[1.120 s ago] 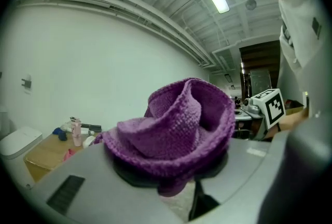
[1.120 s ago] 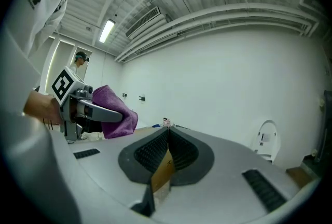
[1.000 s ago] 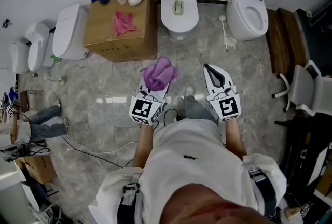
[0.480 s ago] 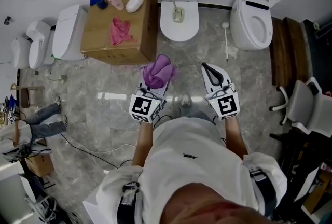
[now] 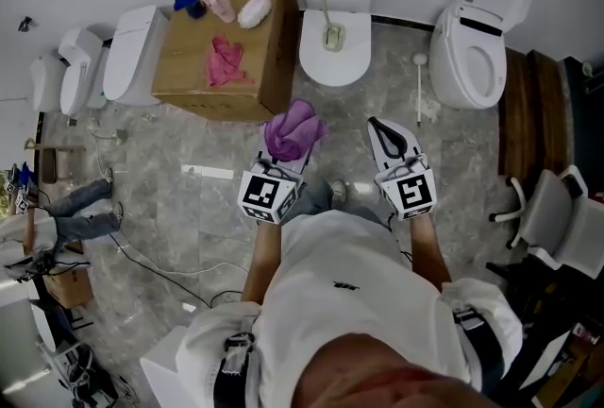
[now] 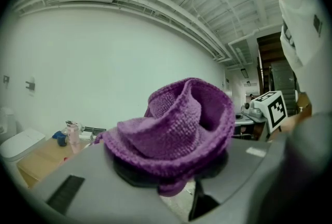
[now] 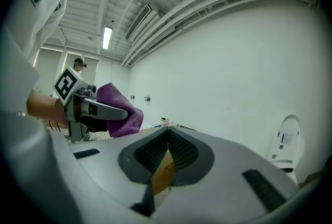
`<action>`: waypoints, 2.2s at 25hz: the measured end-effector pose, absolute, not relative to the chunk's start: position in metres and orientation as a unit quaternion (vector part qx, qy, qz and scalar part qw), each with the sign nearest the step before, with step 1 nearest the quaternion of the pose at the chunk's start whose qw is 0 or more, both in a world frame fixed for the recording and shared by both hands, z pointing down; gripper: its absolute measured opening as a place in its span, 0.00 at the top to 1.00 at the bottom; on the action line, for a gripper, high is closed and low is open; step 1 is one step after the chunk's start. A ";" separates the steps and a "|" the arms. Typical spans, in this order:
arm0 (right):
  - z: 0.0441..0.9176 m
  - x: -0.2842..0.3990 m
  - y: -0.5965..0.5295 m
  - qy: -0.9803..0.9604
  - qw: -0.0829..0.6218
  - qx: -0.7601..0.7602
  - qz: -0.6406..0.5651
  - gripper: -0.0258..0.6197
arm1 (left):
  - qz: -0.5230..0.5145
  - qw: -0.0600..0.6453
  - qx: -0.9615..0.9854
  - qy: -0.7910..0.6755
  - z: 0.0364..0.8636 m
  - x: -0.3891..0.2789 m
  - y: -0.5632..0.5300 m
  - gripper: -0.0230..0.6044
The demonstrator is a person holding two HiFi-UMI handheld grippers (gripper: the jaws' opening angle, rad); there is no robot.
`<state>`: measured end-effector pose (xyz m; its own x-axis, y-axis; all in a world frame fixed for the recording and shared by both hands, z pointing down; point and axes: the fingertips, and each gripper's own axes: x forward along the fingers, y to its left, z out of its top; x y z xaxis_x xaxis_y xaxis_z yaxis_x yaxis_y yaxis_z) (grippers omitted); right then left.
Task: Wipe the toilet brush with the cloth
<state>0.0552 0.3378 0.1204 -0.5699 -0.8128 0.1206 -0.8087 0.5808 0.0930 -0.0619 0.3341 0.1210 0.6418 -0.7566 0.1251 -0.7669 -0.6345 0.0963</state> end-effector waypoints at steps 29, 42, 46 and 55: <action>0.130 0.081 0.306 -0.868 0.085 0.489 -0.034 0.96 | 0.035 0.051 0.910 -0.410 0.129 -0.050 0.283 0.74; 0.143 0.053 0.257 -0.851 0.108 0.513 -0.028 0.96 | 0.033 0.070 0.922 -0.379 0.145 -0.074 0.227 0.74; 0.146 0.036 0.226 -0.845 0.110 0.523 -0.017 0.96 | 0.039 0.082 0.926 -0.367 0.154 -0.088 0.195 0.74; 0.160 -0.002 0.159 -0.826 0.134 0.547 0.004 0.96 | 0.053 0.102 0.937 -0.330 0.175 -0.121 0.126 0.74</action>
